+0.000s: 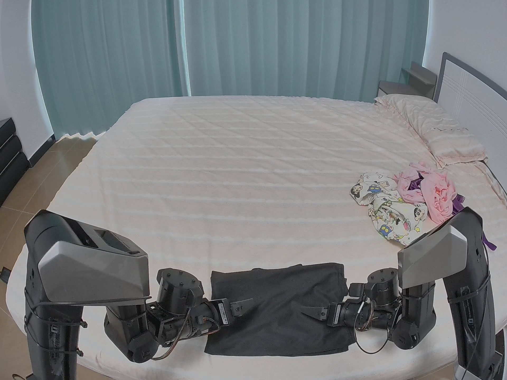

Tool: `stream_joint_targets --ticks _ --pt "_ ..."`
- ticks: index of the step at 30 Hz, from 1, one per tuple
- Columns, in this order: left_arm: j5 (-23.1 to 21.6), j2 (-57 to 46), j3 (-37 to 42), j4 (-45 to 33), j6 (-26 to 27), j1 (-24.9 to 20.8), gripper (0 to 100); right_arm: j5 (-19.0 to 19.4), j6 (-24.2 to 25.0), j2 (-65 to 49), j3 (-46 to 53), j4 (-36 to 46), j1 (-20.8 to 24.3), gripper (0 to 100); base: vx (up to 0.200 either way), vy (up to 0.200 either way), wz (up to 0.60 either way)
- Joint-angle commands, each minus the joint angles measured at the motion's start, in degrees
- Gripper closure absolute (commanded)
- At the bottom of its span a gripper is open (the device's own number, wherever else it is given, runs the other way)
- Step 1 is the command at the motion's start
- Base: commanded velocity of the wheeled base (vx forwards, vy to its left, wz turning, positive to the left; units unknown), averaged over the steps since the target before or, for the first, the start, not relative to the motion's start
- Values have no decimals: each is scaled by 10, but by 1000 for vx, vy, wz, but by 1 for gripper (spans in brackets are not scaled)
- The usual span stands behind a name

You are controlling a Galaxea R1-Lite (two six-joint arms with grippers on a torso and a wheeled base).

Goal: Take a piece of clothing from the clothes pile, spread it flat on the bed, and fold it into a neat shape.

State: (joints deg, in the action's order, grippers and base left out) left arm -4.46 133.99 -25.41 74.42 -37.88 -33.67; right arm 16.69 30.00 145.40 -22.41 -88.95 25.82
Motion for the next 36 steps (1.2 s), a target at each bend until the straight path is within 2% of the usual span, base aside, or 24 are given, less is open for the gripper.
stream_joint_targets --ticks 1,6,22,36 --pt "-6 -36 20 21 -12 -2 0 0 0 1 1 -6 0 0 0 0 0" --pt "-27 -28 21 26 -12 -2 0 0 1 1 0 -6 0 0 0 0 0" --pt "-21 50 -16 26 13 6 0 1 1 1 -1 -6 0 0 0 0 0" --pt "-24 48 -10 40 11 -10 0 1 3 1 -22 -6 18 0 0 0 0"
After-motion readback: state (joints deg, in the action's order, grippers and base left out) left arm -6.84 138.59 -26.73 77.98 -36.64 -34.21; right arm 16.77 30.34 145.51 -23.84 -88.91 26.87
